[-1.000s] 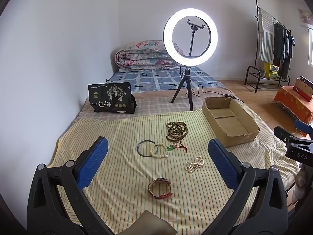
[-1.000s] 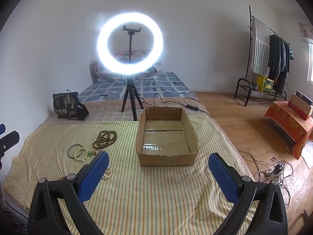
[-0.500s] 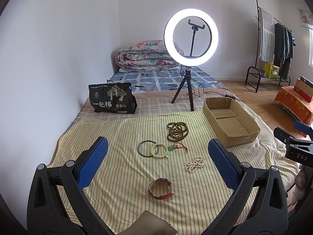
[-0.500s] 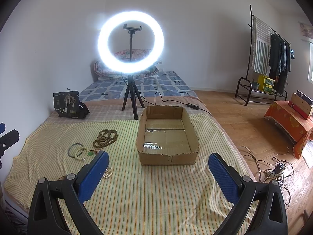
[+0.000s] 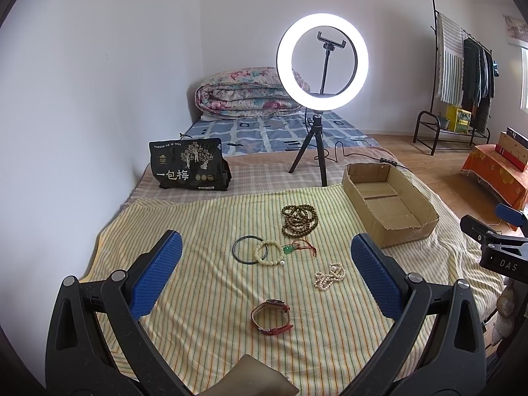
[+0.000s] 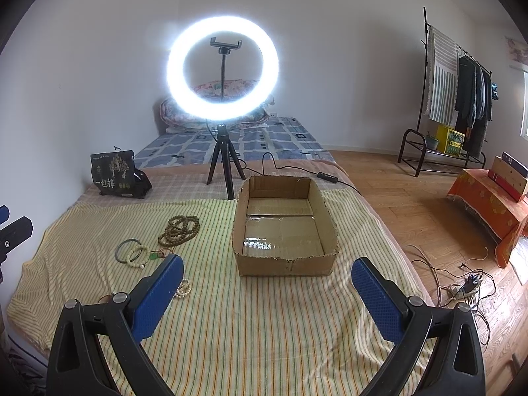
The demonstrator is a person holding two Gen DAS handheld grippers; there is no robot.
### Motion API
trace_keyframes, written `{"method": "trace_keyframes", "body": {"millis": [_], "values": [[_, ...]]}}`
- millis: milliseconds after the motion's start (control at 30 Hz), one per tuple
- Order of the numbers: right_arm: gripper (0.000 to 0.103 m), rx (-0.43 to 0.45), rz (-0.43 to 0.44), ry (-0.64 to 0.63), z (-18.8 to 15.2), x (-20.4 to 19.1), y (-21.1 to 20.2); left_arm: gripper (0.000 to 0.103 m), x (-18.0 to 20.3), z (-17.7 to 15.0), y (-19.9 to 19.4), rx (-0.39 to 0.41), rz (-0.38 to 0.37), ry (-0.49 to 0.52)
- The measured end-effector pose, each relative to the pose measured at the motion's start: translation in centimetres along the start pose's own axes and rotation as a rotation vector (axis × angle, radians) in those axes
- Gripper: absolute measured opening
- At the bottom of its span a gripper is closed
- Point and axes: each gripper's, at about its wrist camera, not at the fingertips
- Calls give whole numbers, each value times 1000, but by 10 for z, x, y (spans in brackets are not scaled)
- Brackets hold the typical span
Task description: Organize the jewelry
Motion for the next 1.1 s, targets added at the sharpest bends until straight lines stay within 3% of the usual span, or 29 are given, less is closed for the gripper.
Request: {"method": "trace_keyframes", "body": {"millis": [367, 667, 967, 1100], "values": [[103, -66, -3, -17, 1, 0, 2, 103, -5, -3, 2, -6, 11, 1], [103, -54, 13, -9, 1, -3, 8, 103, -23, -6, 7, -21, 49, -19], [103, -66, 60, -37, -2, -14, 24, 103, -62, -12, 20, -75, 111, -61], [103, -81, 80, -41, -6, -18, 32, 103, -79, -17, 30, -130, 100, -88]]}}
Point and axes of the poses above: each gripper's, at about its wrist camera, not at the fingertips, and y roughly the way its jaws point, x to its right, z to its top, and after that the axes turned 3 degrees about -y, right-handed
